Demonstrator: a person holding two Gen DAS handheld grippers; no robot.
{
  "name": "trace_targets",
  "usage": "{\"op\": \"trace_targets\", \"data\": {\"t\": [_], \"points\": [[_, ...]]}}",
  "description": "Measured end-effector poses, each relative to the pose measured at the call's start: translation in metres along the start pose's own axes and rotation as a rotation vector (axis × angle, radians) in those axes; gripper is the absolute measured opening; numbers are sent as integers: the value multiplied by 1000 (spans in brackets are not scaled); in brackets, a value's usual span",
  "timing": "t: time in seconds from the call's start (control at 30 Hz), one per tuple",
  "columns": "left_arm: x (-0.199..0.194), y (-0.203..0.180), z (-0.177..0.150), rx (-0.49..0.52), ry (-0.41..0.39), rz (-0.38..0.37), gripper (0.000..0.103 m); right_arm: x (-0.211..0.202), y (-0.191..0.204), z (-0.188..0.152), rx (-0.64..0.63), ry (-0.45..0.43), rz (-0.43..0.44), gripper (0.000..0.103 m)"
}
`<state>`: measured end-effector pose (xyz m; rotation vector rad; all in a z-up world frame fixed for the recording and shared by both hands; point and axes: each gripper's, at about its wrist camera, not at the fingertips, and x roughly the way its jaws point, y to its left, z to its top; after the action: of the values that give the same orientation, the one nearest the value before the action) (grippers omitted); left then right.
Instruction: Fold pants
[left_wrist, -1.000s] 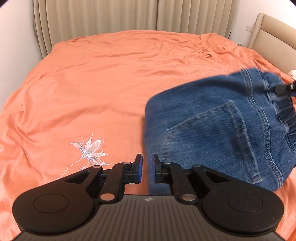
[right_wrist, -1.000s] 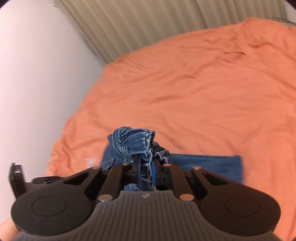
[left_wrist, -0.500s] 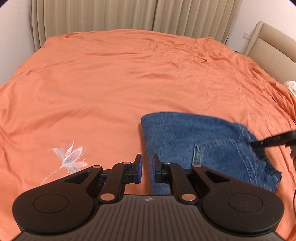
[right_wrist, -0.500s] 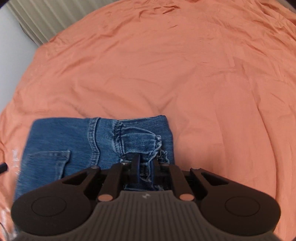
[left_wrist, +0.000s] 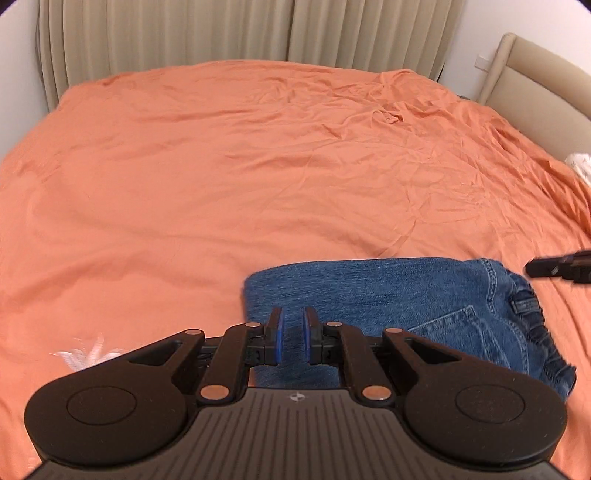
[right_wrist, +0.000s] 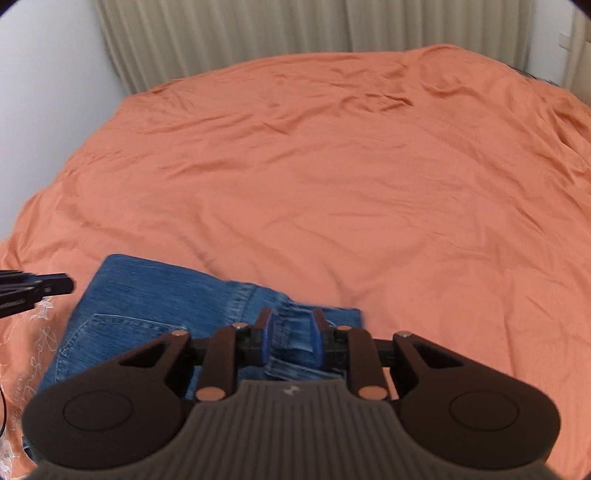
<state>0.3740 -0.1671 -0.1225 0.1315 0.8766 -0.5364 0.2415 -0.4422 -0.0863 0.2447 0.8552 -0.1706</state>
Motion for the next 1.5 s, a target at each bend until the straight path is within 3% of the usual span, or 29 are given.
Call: {"op": "trace_targets", "data": {"t": [0.13,0.23,0.47,0.73,1.03,1.2,1.3,1.43,1.47,1.5], "points": [[30,2,-8,-38,57,36,12,39,-4,-12,16,93,-99,13],[46,7,-16,-59,85,57,13,56,-17,-23,67,106,-83,13],[16,-3,-21,5,46,130,13,33,0,-27,6,61,-112,15],[-30,-31,-52,110,49,146,13,-22,23,-67,-50,-24,-58,18],[-56,-43,-84,105,93,121,13,-34,32,-113,-112,-10,-65,18],[-37,-37,-116,108,195,95,13,-14,22,-130,-78,19,-65,20],[-38,-36,-133,111,179,96,13,-4,14,-136,-39,26,-44,20],[-54,-30,-130,100,154,68,13,-7,16,-131,-55,24,-50,22],[-59,-25,-127,74,134,52,18,-10,14,-128,-47,18,-41,23],[-63,-17,-122,35,113,33,31,-14,10,-125,-22,9,-26,30]]}}
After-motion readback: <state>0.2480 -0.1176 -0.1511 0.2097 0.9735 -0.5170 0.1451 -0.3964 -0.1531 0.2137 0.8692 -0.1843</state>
